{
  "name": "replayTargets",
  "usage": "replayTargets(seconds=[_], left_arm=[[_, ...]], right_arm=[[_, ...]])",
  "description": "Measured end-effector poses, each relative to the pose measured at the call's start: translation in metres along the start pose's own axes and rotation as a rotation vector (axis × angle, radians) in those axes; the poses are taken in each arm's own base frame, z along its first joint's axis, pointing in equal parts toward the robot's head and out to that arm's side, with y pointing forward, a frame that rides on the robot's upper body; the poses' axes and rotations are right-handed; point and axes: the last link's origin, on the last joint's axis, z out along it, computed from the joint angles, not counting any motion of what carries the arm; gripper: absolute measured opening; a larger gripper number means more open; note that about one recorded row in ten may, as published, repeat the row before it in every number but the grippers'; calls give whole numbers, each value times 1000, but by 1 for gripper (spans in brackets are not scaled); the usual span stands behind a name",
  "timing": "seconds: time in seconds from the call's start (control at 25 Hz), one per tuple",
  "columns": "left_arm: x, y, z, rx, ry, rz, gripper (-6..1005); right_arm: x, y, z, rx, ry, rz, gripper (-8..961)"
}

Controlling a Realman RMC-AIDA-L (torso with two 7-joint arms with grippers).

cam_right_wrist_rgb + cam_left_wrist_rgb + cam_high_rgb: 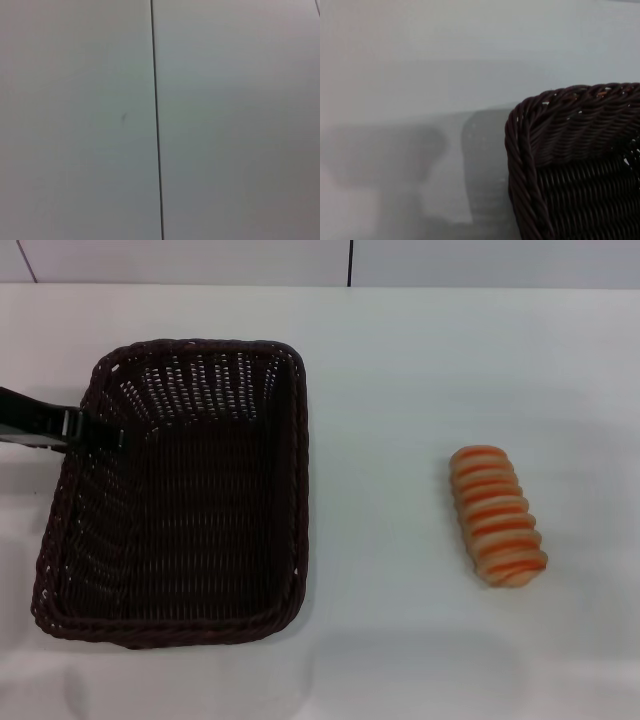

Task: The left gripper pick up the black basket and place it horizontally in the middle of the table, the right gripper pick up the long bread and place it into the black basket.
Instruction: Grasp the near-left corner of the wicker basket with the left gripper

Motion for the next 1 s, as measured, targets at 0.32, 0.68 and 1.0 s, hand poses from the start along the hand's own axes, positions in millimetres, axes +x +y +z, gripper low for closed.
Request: replayTargets(seconds=[0.32,0.68,1.0], left_arm=[[-1,2,7,-7,-21,12,791],[-2,4,15,-5,-65,35,685],[1,9,18,14,-61,79,435]], right_arm=[[0,0,0,0,-1,1,616],[-1,1,1,-1,-4,3,615],[-1,0,1,-1,-5,2,613]])
